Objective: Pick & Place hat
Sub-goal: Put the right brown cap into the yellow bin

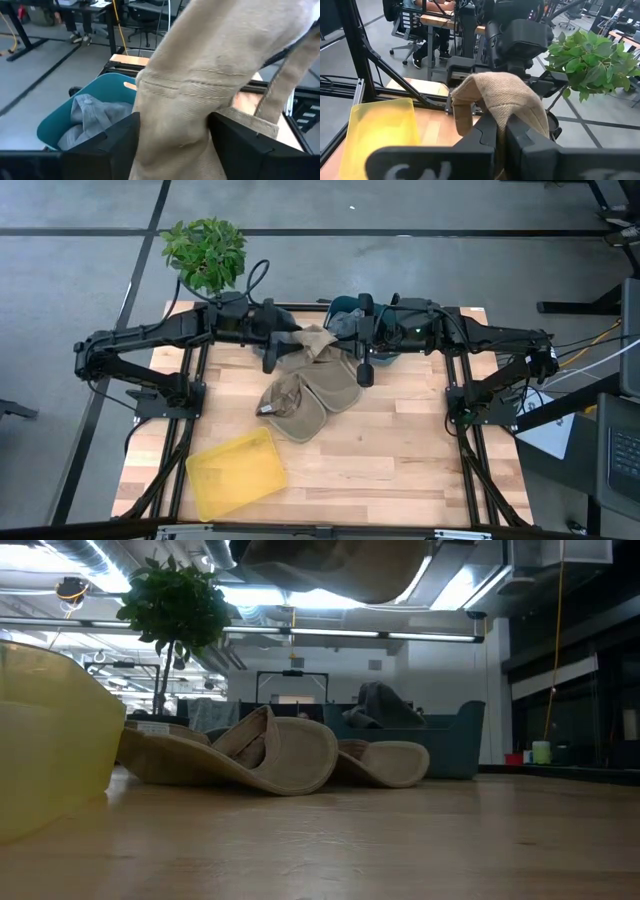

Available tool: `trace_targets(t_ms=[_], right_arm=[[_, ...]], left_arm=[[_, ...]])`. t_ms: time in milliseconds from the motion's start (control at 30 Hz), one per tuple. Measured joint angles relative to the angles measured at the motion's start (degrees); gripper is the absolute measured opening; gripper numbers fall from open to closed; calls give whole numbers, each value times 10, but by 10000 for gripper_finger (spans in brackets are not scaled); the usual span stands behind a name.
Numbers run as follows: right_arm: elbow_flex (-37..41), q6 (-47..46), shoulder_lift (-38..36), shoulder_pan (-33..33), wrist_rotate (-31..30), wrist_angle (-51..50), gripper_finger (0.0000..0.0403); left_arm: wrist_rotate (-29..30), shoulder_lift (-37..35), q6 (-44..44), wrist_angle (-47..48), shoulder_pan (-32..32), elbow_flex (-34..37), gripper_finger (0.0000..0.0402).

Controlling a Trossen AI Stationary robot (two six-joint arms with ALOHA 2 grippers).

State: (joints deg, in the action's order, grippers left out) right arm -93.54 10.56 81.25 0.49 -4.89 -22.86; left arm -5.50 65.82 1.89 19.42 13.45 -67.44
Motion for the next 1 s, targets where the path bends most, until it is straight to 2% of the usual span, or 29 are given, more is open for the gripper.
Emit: trace_targets(t_ms=[267, 467, 600, 867, 1000], right_arm=[[0, 0, 0, 0, 0, 14, 9], [0, -3, 0, 0, 0, 20, 9], [0, -36, 0, 0, 0, 15, 9], [1, -107, 0, 0, 0, 2, 9], [1, -126, 0, 0, 0, 2, 21]], left_arm=[[18, 8, -22, -21, -7, 0, 134], [84, 27, -39, -51, -6, 0, 63], [117, 30, -67, -72, -6, 0, 13], [186, 17, -118, -94, -9, 0, 4], [202, 3, -150, -93, -14, 0, 3]])
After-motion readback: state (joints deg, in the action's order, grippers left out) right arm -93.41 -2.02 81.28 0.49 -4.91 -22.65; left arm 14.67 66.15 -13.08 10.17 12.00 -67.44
